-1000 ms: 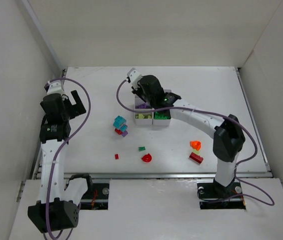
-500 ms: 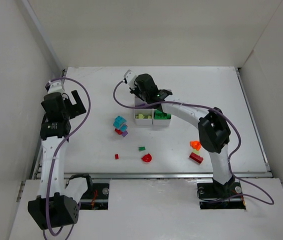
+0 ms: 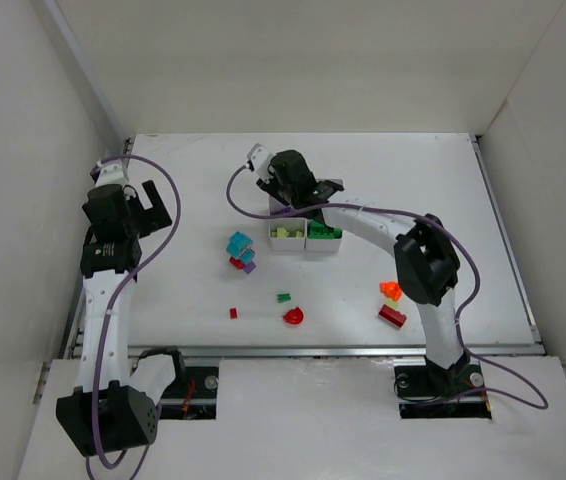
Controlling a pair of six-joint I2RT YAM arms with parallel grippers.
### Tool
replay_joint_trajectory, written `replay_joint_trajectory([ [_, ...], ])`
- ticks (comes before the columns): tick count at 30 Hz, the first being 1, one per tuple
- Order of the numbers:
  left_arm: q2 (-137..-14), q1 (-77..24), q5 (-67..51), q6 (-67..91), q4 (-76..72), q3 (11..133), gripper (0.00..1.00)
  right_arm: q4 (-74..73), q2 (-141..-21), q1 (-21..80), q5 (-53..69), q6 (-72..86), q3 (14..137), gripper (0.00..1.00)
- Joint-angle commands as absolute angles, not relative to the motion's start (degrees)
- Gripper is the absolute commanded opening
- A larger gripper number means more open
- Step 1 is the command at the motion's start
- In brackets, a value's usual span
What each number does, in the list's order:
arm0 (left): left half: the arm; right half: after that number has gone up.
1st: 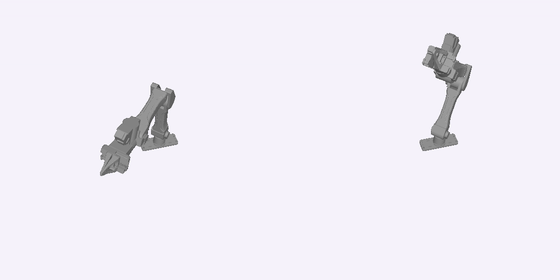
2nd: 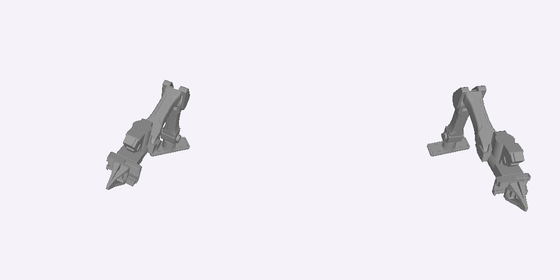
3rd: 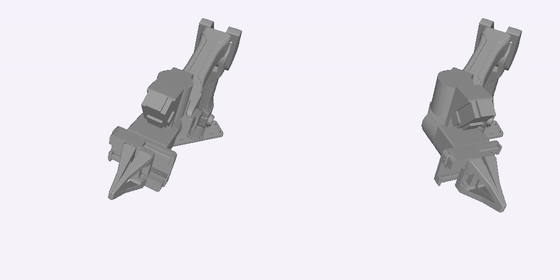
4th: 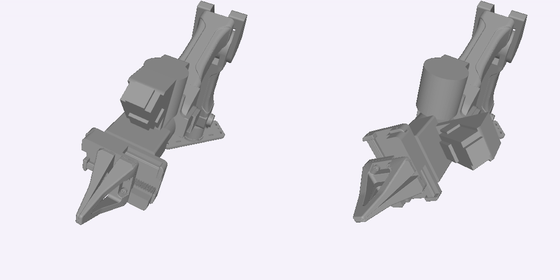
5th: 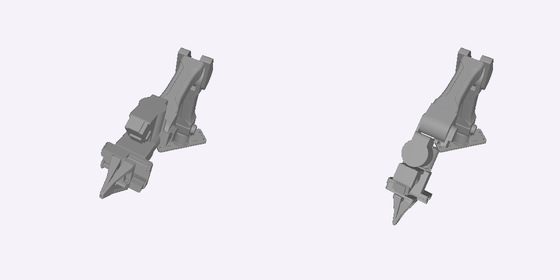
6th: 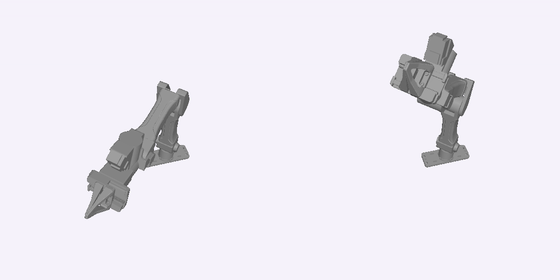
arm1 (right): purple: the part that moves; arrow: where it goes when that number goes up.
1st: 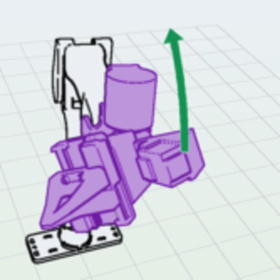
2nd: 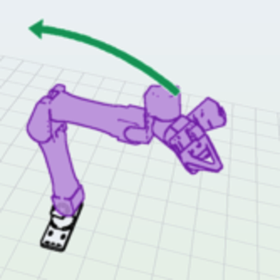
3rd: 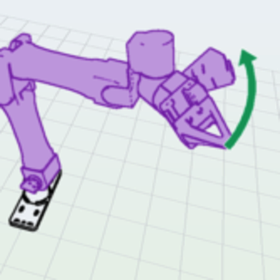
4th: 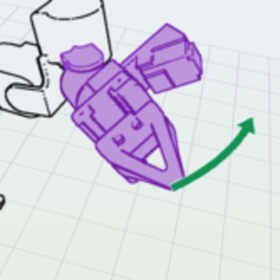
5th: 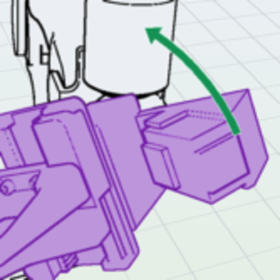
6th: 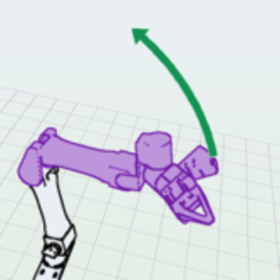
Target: Sort the legos into containers by color
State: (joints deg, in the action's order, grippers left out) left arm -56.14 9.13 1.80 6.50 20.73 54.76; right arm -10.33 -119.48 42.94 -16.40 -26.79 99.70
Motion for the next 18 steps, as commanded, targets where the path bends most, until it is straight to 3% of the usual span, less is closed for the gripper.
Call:
replay_joint_trajectory([
  [1, -55.81, 9.49, 0.97, 6.77, 18.37, 54.32, 1.00, -9.58, -116.37, 43.33, -15.29, -26.89, 99.49, 0.44],
  [8, -55.81, 9.49, 0.44, 6.77, 18.37, 54.32, 1.00, -10.63, -114.44, 43.33, -14.77, -25.84, 99.49, 0.64],
  [18, -54.76, 9.49, -0.62, 6.77, 18.37, 54.32, 1.00, -13.96, -105.93, 42.80, -14.42, -20.76, 99.49, 0.70],
])
